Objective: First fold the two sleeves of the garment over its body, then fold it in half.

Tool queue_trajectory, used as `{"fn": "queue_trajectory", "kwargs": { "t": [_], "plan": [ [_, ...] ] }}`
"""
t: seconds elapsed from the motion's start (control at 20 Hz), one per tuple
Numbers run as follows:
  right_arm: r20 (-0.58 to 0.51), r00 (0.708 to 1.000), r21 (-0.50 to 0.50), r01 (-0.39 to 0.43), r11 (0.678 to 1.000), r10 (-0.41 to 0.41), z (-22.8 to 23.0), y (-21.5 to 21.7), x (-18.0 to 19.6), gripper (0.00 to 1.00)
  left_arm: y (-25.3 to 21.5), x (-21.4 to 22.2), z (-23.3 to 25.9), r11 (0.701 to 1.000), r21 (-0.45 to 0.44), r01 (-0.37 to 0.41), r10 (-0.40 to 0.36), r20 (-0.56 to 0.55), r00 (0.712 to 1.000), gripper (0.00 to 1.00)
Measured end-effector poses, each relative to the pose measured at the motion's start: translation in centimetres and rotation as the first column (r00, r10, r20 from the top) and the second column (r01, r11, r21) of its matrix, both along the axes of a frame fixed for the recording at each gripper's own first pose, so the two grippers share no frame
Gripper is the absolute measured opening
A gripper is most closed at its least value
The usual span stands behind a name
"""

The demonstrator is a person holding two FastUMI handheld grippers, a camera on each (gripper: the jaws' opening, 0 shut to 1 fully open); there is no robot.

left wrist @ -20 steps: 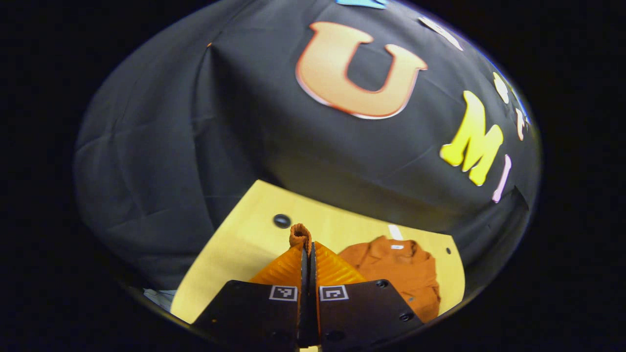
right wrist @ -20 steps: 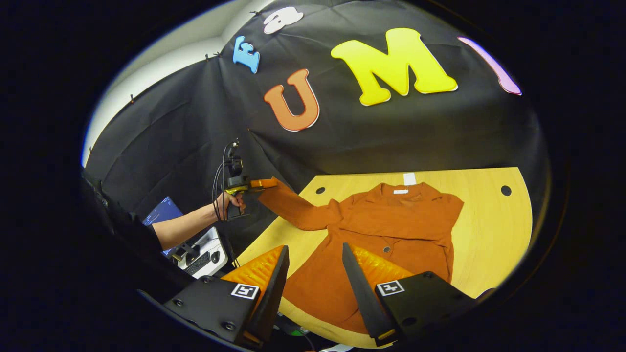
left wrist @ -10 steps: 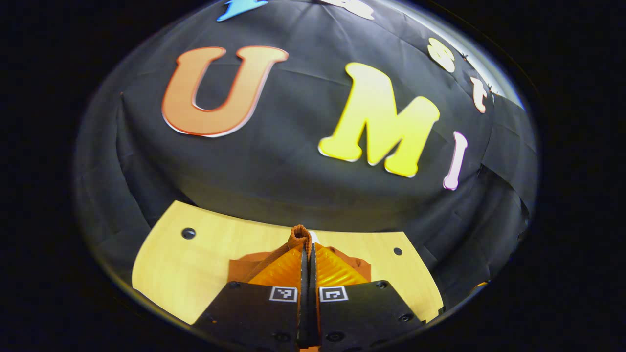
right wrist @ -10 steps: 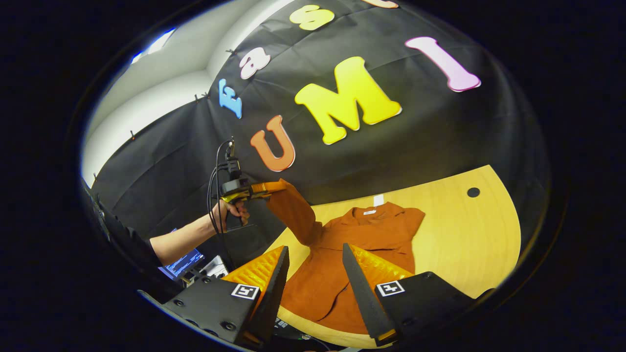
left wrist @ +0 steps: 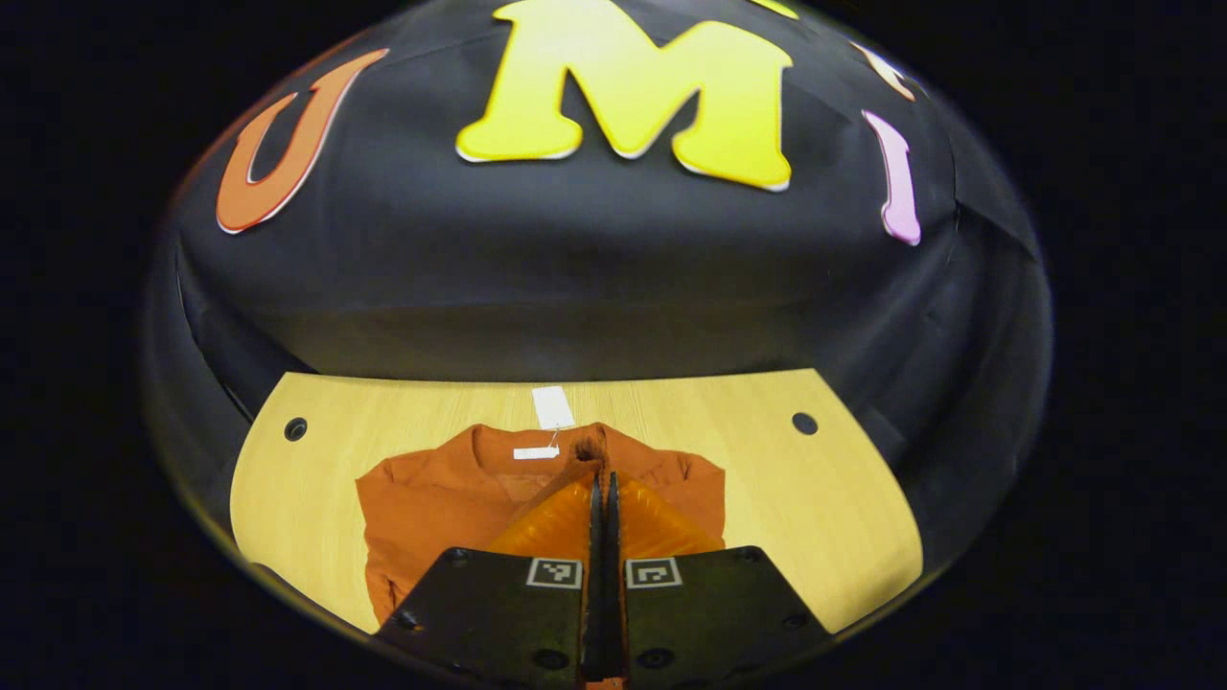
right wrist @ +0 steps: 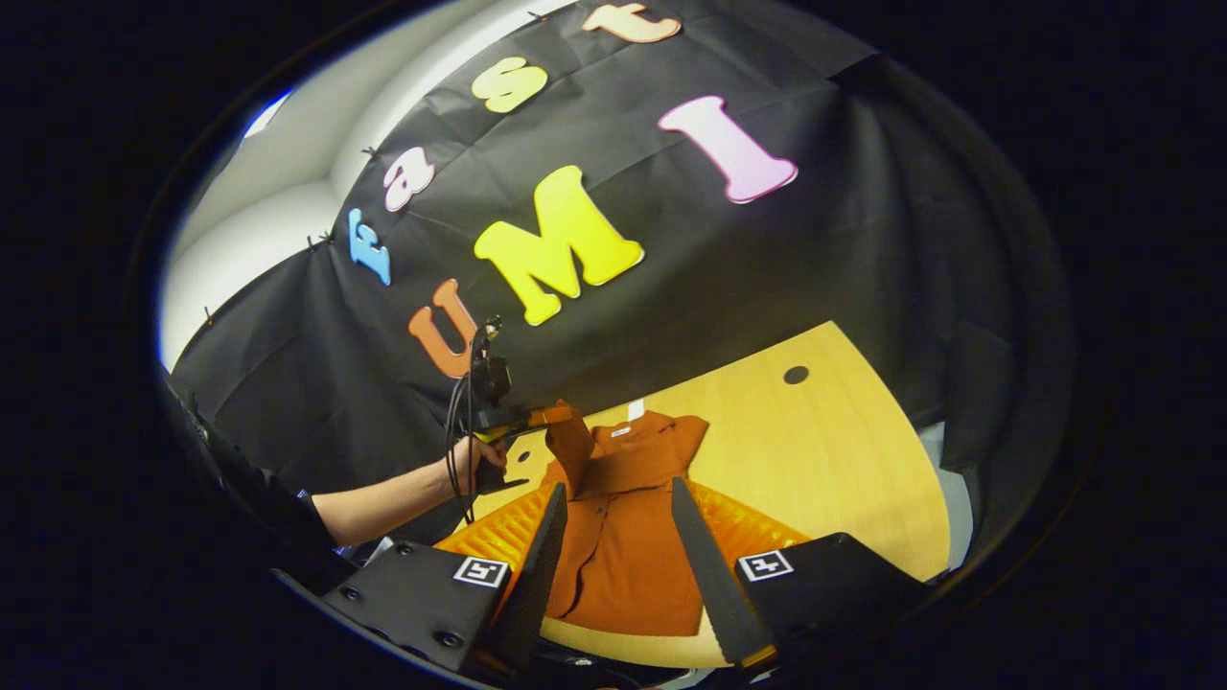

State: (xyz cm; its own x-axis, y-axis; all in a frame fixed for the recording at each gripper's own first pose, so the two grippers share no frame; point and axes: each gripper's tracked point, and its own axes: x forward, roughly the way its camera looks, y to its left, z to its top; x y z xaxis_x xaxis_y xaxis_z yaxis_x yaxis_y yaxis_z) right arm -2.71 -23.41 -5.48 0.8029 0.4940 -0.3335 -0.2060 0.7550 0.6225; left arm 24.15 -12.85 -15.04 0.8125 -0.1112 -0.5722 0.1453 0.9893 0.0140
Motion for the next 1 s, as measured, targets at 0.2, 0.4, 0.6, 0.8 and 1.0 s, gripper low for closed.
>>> {"fn": "queue_trajectory", "kwargs": {
  "t": [0.2,0.4,0.6,0.8,1.0],
  "plan": [
    [-0.033,0.997,-0.023,0.066,0.998,-0.067,-1.5,-2.7,-1.6,0.72,-2.8,0.5,-5.5,0.996,0.076,-0.036,0.04,-0.056,0.998,0.03],
    [-0.069,0.991,-0.068,0.11,0.992,-0.114,-2.1,-5.2,-3.3,0.72,-3.8,0.1,-9.1,0.986,0.13,-0.105,0.116,-0.082,0.99,0.05],
    [-0.087,0.988,-0.113,0.117,0.987,-0.127,-2.3,-5.7,-4.3,0.72,-4.8,0.0,-10.2,0.986,0.094,-0.14,0.147,-0.075,0.986,0.16],
    [-0.056,0.993,-0.105,0.102,0.989,-0.109,-1.0,-2.7,-3.0,0.72,-5.5,-1.7,-5.4,0.993,-0.033,-0.115,0.115,-0.013,0.993,0.19],
    [0.012,0.999,-0.112,0.042,0.993,-0.041,0.8,3.2,-1.3,0.75,-2.5,-4.6,2.9,0.992,-0.072,-0.1,0.109,0.146,0.983,1.0]
  ]
}}
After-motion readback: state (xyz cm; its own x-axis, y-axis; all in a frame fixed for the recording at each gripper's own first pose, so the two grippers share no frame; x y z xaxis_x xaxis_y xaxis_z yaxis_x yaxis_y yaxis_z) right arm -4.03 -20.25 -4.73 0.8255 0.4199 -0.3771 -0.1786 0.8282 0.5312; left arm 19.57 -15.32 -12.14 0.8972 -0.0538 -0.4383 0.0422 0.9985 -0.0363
